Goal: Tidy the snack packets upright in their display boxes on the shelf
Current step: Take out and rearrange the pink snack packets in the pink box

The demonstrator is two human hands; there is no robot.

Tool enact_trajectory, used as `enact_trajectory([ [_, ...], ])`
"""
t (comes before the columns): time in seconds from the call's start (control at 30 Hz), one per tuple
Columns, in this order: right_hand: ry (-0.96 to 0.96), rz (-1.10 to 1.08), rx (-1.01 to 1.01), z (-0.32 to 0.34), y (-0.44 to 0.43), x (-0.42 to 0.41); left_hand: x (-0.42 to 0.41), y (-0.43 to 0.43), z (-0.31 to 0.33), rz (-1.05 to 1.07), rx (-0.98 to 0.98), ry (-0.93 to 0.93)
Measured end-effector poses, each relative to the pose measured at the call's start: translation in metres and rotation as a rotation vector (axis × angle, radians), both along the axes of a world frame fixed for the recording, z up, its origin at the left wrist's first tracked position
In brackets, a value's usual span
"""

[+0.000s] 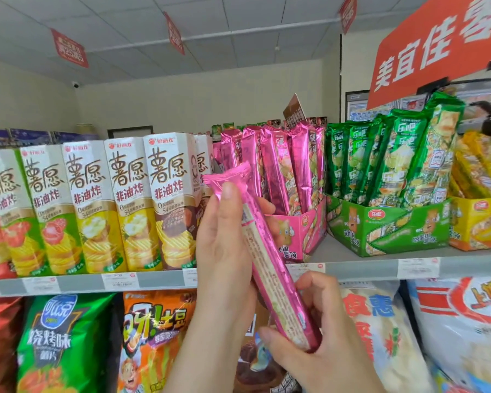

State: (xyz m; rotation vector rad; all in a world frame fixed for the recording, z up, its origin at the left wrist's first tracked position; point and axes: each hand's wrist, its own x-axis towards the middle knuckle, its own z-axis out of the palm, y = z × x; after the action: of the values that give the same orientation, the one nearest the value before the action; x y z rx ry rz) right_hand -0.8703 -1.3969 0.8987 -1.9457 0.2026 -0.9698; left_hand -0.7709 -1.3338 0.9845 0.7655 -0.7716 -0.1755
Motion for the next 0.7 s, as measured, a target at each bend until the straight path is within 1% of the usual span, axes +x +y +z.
enact_trajectory([
  [0.07, 0.017, 0.089, 0.059, -0.001, -0.002, -0.003, 0.0, -0.001, -0.001, -0.038, -0.043, 0.003],
  [0.13, 0.015, 0.221, 0.142, 0.002, -0.004, -0.006, 0.0, 0.0, 0.003, -0.119, -0.085, 0.032],
  [0.17, 0.035, 0.284, 0.206, 0.003, -0.005, -0.007, 0.0, 0.001, 0.005, -0.175, -0.097, 0.053],
  [0.23, 0.085, 0.444, 0.416, 0.007, -0.005, -0.01, 0.002, 0.003, 0.008, -0.296, -0.103, 0.089],
  [0.27, 0.06, 0.526, 0.498, 0.008, -0.006, -0.011, 0.003, 0.003, 0.01, -0.343, -0.109, 0.105],
  [0.3, -0.003, 0.579, 0.539, 0.009, -0.008, -0.01, 0.005, 0.002, 0.009, -0.359, -0.118, 0.114],
  [0.33, -0.061, 0.583, 0.549, 0.009, -0.008, -0.01, 0.006, 0.0, 0.008, -0.347, -0.113, 0.106],
  [0.4, -0.156, 0.476, 0.519, 0.01, -0.008, -0.008, 0.008, -0.002, 0.008, -0.218, -0.069, 0.096],
  [0.47, -0.217, 0.273, 0.416, 0.009, -0.009, -0.004, 0.009, -0.002, 0.006, -0.092, -0.034, 0.071],
  [0.53, -0.211, 0.071, 0.238, 0.006, -0.008, -0.003, 0.012, -0.001, 0.001, -0.012, 0.016, -0.033],
  [0.57, -0.199, 0.002, 0.148, 0.005, -0.007, -0.002, 0.012, 0.0, -0.001, 0.005, 0.018, -0.07],
  [0.7, -0.158, -0.185, -0.048, 0.001, -0.002, 0.0, 0.014, 0.0, -0.004, 0.044, -0.017, -0.103],
])
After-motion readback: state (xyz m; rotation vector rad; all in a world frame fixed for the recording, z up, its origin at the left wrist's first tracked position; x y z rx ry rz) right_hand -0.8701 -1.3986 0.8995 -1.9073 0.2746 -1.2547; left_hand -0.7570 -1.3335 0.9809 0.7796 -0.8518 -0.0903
